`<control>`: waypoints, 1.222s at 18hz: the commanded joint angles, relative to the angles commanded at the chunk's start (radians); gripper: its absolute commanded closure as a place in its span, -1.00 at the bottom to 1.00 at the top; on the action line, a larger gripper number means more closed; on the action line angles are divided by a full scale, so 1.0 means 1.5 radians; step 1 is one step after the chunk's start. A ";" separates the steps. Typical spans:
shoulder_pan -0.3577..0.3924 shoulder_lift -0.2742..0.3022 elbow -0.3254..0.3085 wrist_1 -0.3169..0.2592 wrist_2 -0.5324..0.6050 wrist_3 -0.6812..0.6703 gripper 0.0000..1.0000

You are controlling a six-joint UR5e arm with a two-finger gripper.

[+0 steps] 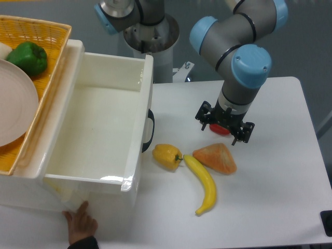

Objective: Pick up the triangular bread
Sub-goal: 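Move the open gripper over the orange triangular bread slice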

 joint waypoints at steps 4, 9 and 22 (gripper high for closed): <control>0.005 -0.010 0.000 0.000 0.001 0.006 -1.00; 0.005 -0.024 -0.007 0.005 0.003 0.002 -1.00; 0.021 -0.056 -0.020 0.048 0.006 0.003 -1.00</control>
